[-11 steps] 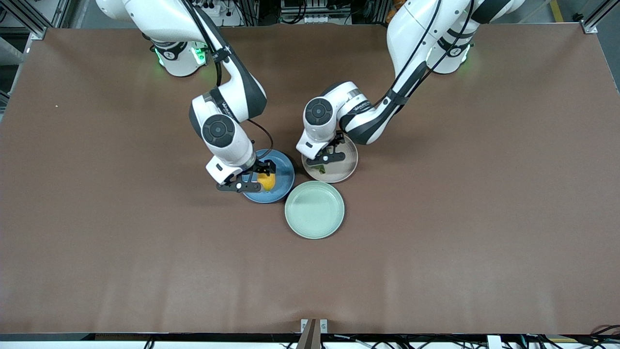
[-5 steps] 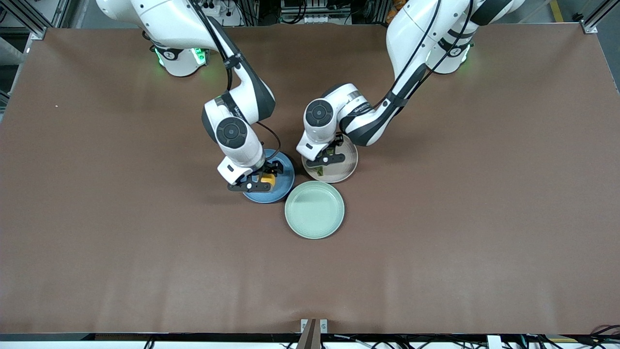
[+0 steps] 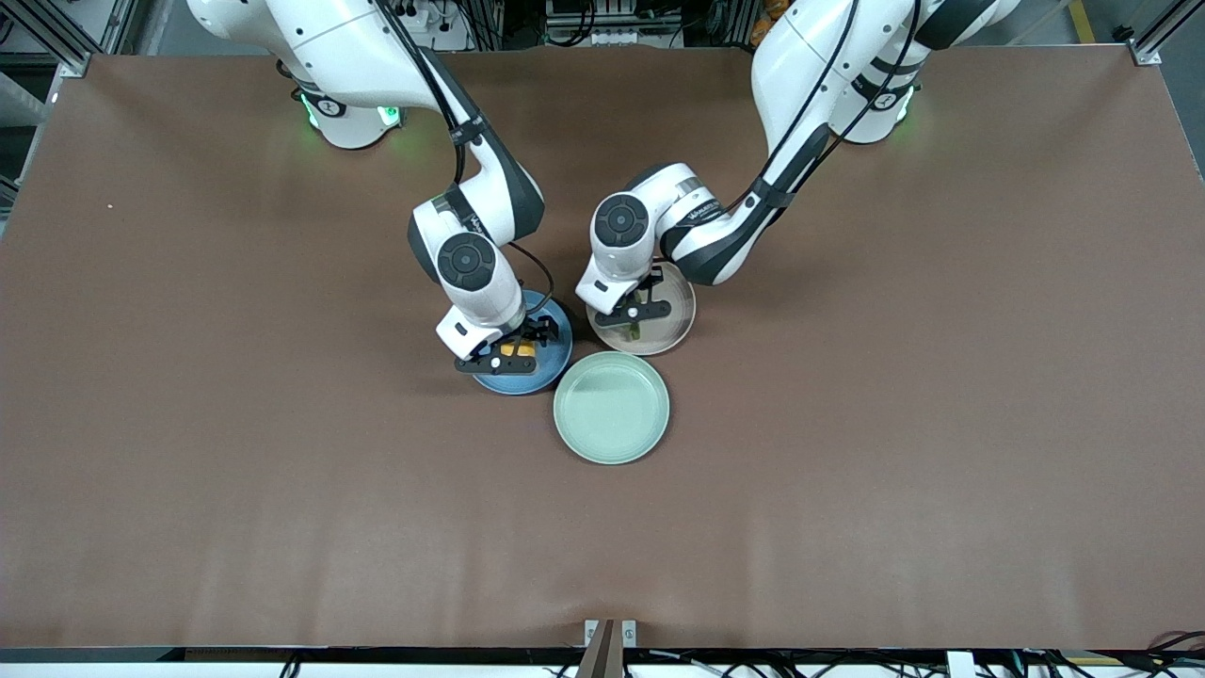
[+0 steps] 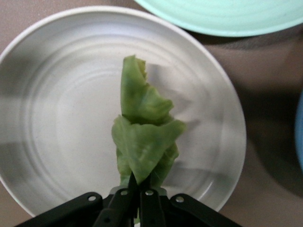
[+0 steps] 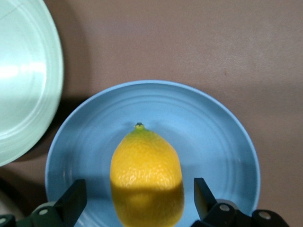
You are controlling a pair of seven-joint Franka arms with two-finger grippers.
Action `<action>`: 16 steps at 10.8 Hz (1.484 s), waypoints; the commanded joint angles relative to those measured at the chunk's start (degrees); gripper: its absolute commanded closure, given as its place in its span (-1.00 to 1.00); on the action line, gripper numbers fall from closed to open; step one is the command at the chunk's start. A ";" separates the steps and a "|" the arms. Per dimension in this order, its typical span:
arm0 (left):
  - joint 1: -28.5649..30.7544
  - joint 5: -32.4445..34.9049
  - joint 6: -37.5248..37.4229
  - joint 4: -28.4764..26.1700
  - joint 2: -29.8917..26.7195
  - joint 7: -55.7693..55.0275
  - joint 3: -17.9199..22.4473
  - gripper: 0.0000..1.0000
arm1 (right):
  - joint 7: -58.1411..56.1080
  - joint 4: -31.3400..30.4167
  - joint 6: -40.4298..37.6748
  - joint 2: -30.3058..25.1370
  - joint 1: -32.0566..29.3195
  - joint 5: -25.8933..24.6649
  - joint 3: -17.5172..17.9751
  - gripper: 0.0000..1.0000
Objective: Pick lemon and lettuce from blue and beige plates
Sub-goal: 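Close the left gripper on lettuce while the right gripper grasps the lemon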
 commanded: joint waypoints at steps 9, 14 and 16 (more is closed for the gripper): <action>4.36 2.26 -2.58 0.89 -7.14 0.51 1.34 1.00 | 2.67 -1.46 5.36 3.15 2.37 1.13 -0.50 -1.00; 6.28 2.43 -3.63 0.89 -8.45 0.68 1.52 1.00 | 2.67 -1.38 5.11 3.95 2.37 1.04 -0.50 -0.73; 9.27 2.35 -6.44 0.89 -10.38 4.71 1.43 1.00 | 2.59 -1.29 4.92 3.94 2.20 1.04 -0.50 -0.54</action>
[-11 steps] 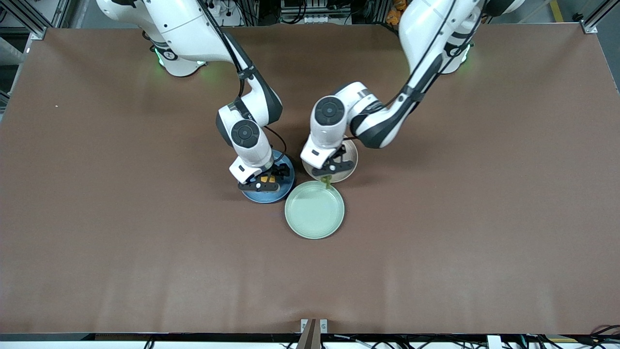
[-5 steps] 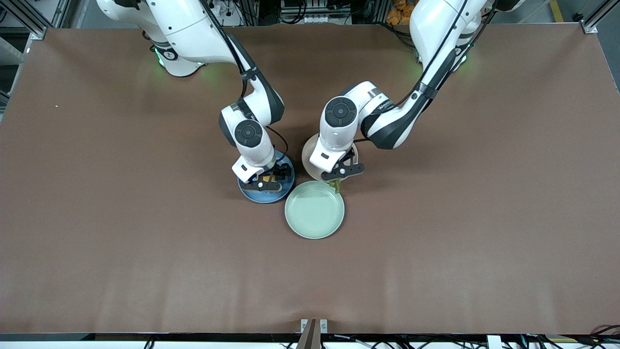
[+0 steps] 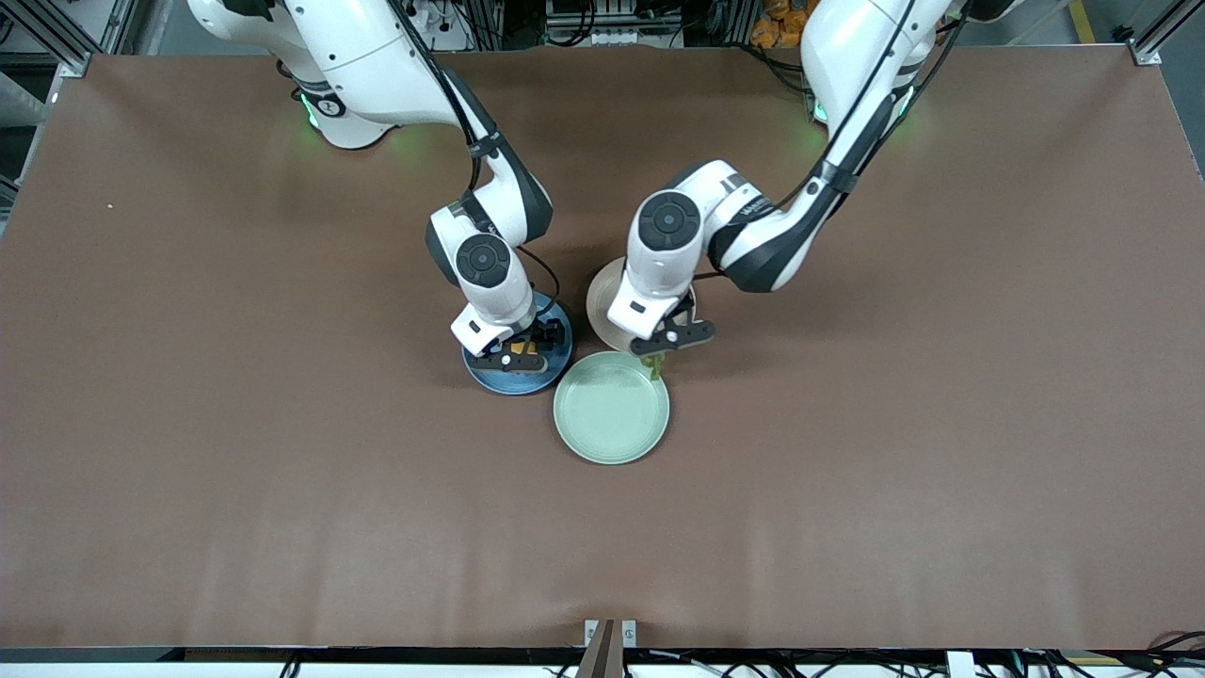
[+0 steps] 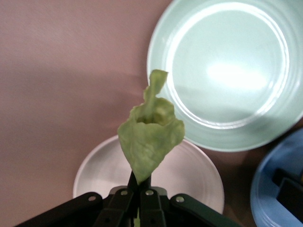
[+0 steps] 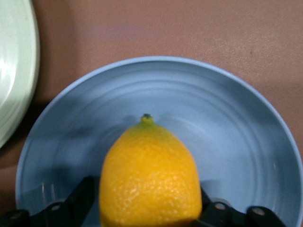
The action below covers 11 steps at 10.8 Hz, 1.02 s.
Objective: Pick lemon and lettuce from blue and beige plates
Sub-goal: 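Lift the lettuce and lemon off the plates with both grippers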
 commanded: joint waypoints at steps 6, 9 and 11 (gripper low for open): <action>9.11 1.48 -4.77 -0.78 -4.15 12.57 -0.28 1.00 | -0.04 5.27 -11.85 -0.27 -1.46 1.02 -0.67 -0.37; 9.11 1.48 -4.77 -0.87 -4.33 12.58 -0.28 1.00 | -0.40 5.89 -13.26 -1.23 -2.52 1.02 -0.68 -0.31; 9.11 1.48 -4.77 -0.87 -4.24 12.58 -0.28 1.00 | -0.57 7.46 -15.45 -1.32 -3.57 0.93 -0.68 -0.31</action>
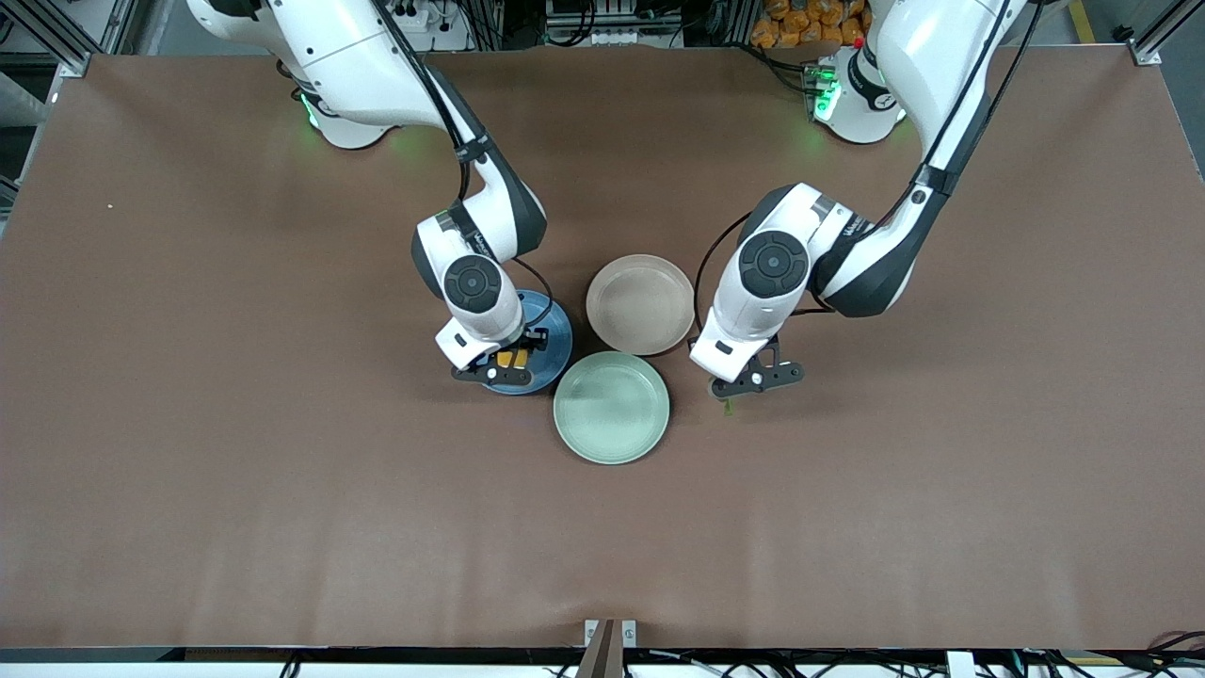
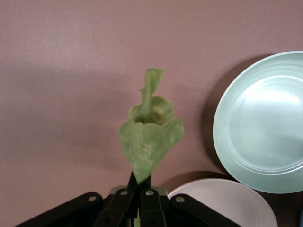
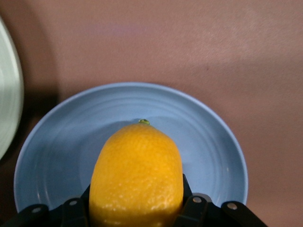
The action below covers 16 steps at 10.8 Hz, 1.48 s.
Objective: Pick lemon and lettuce from blue and beige plates
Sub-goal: 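Lift the lettuce and lemon off the plates with both grippers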
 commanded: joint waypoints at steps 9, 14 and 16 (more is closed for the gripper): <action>2.99 1.47 -2.38 -1.07 -1.01 5.97 -0.22 1.00 | -6.70 4.49 -12.85 -4.94 -8.50 0.36 0.12 -0.26; 8.18 7.00 -2.83 -1.25 0.74 13.18 0.57 1.00 | -10.20 4.84 -13.30 -5.47 -10.35 -0.60 -2.60 -0.26; 10.20 8.76 -2.74 -1.07 1.45 15.64 0.48 1.00 | -13.46 5.10 -13.39 -5.47 -12.55 -0.61 -2.61 -0.26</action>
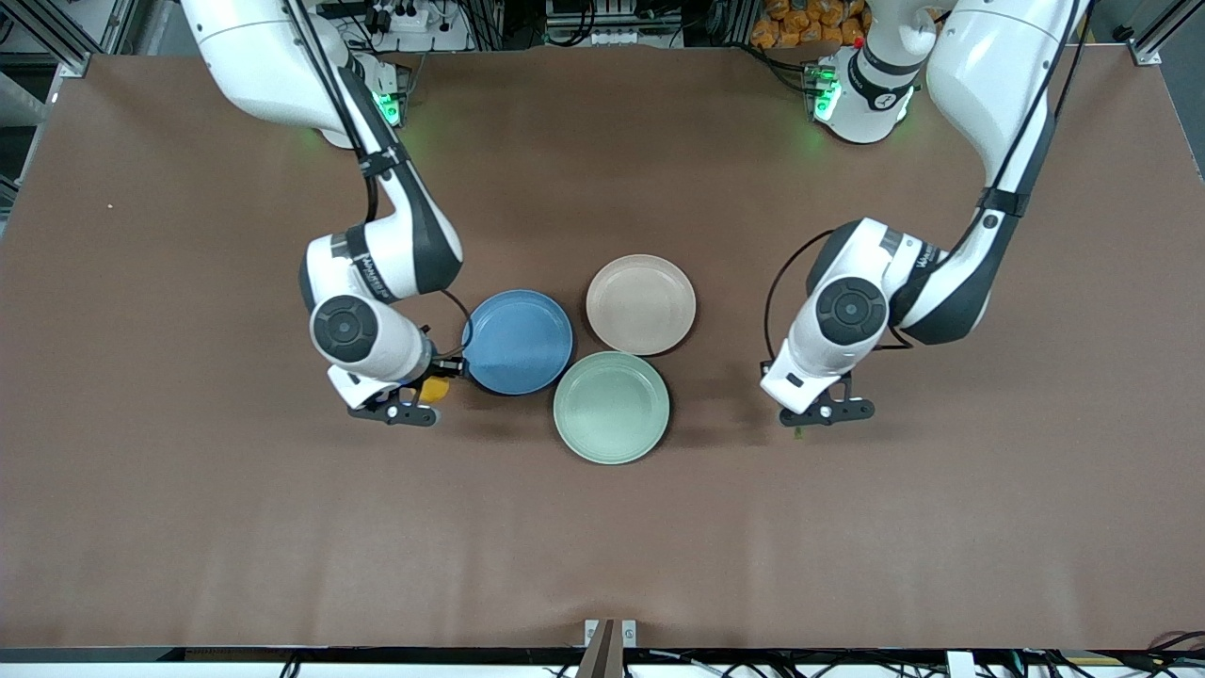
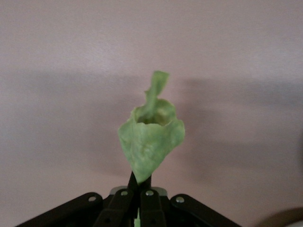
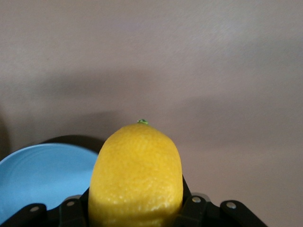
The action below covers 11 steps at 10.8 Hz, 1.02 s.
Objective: Pick lemon and lettuce from blue and beige plates
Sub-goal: 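Lift the lettuce and lemon off the plates with both grippers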
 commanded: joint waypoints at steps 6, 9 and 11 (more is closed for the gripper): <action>2.78 3.24 -0.40 0.20 1.36 5.34 -0.37 1.00 | -10.41 0.11 -1.00 -0.98 -7.15 -1.10 0.43 -0.23; 2.79 3.24 -0.40 0.12 1.35 5.53 -0.37 1.00 | -13.58 0.02 -1.09 -0.89 -9.70 -2.34 0.34 -0.22; 2.88 3.24 -0.49 0.20 1.35 6.05 -0.37 1.00 | -16.13 -0.07 -1.09 -0.80 -11.80 -2.34 0.34 -0.22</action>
